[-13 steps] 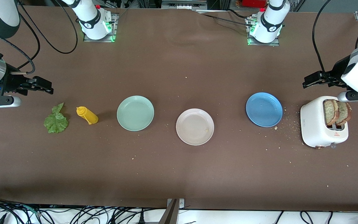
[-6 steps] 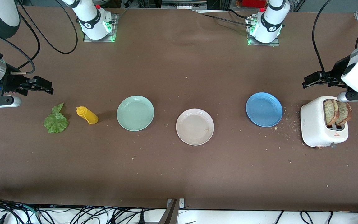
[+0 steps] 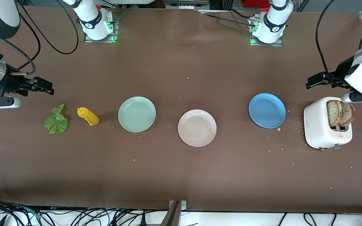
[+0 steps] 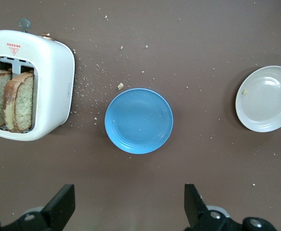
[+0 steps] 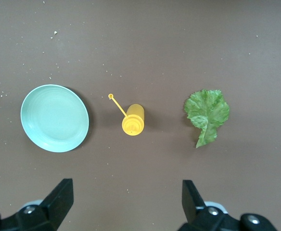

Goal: Make sandwich in beige plate with both arms

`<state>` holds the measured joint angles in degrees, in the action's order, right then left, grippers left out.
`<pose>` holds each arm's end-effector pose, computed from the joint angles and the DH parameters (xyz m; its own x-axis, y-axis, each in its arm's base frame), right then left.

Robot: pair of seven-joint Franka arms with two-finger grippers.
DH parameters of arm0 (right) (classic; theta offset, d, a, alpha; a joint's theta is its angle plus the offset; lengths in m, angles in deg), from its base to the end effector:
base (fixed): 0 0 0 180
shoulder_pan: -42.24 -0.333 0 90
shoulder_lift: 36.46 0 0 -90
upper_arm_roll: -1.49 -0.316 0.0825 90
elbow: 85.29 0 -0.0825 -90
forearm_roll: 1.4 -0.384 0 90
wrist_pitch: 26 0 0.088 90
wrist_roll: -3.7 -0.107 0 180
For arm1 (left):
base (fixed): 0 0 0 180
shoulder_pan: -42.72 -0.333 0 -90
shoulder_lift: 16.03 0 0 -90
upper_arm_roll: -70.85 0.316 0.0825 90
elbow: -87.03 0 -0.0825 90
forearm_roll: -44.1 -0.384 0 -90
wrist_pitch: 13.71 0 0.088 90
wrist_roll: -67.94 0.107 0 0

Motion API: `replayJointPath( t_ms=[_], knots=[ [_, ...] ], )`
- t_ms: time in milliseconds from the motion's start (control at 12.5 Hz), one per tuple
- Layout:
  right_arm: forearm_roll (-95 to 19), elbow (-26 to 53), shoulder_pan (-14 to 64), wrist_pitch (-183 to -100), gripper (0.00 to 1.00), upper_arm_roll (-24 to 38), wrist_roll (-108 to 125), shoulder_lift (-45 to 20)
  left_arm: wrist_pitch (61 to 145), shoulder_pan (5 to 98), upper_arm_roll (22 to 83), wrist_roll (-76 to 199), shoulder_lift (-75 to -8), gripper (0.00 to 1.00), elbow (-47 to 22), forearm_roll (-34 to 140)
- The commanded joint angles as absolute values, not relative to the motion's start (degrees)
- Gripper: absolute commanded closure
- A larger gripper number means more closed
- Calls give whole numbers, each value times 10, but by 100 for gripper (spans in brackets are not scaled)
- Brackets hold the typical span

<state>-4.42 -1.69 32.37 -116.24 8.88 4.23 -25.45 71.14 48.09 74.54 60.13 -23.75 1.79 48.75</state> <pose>0.6088 0.0392 0.5663 0.9958 0.0527 -0.0744 0.0507 -0.9983 -0.0287 0.5833 -0.0289 0.5797 0.9837 0.1002 -0.1491 0.1090 -0.9926 0.0526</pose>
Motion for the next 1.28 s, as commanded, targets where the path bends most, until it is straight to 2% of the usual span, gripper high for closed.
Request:
replayJointPath(
  t_ms=[0,719,1039,1199],
  knots=[
    [-55,-14,326,-1165,0,89,48,-257,702,483,748,603,-240,0,27,500],
    [-78,-13,328,-1162,0,90,49,-257,705,485,748,602,-241,0,30,494],
    [-78,-13,328,-1162,0,90,49,-257,703,476,753,595,-261,0,31,475],
    [-78,-12,329,-1162,0,90,49,-257,704,429,760,601,-291,0,35,521]
  ],
)
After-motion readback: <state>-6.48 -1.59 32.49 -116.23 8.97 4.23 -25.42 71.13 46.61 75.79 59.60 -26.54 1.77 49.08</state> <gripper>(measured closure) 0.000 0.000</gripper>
